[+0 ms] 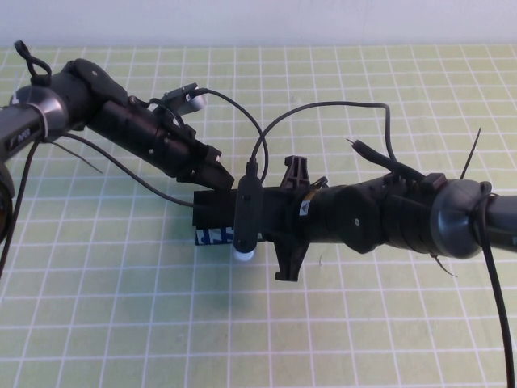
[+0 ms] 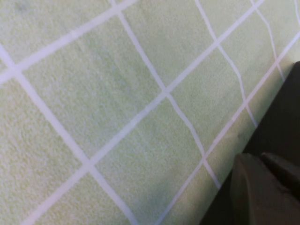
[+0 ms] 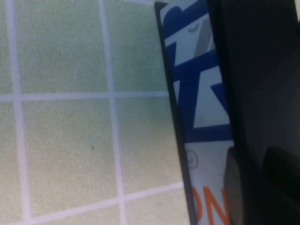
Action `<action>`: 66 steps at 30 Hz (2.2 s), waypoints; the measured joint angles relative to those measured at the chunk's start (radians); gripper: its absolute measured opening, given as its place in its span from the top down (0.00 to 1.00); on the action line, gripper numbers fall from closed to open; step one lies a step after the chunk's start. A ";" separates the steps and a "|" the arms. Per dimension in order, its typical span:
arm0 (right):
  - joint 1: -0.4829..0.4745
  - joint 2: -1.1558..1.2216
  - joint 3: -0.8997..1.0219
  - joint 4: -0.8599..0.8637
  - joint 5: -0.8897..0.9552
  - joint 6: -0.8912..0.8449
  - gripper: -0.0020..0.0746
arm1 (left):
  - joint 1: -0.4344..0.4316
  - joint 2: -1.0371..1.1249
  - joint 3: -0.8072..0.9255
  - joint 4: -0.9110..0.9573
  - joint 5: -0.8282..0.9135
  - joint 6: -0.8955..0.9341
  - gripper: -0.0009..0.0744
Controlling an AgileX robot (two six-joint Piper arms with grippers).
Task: Take glasses out of glasses case
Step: Pick up the glasses from the glasses case
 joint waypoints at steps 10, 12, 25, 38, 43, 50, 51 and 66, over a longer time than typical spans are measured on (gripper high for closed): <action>0.000 -0.047 0.000 0.000 -0.009 -0.001 0.97 | 0.000 0.000 -0.010 0.000 0.004 0.007 0.99; 0.000 -0.053 0.000 0.004 -0.016 -0.001 0.97 | 0.000 0.000 -0.031 0.002 0.020 0.009 0.99; 0.000 -0.053 0.000 0.037 -0.049 -0.001 0.98 | 0.059 -0.352 0.036 0.047 0.038 0.094 0.99; 0.000 -0.053 0.000 0.057 -0.057 0.001 0.98 | 0.059 -0.475 0.672 -0.213 -0.195 0.615 0.99; 0.000 -0.053 0.000 0.062 -0.057 0.001 0.98 | 0.059 -0.434 0.687 -0.303 -0.250 0.722 0.99; 0.000 -0.053 0.000 0.079 -0.057 0.001 0.98 | 0.059 -0.333 0.691 -0.471 -0.282 0.845 0.99; 0.000 -0.053 0.000 0.081 -0.057 0.001 0.98 | 0.059 -0.321 0.691 -0.488 -0.288 0.859 0.99; 0.000 -0.109 0.000 0.195 -0.023 0.007 0.84 | 0.059 -0.283 0.691 -0.603 -0.318 0.941 0.99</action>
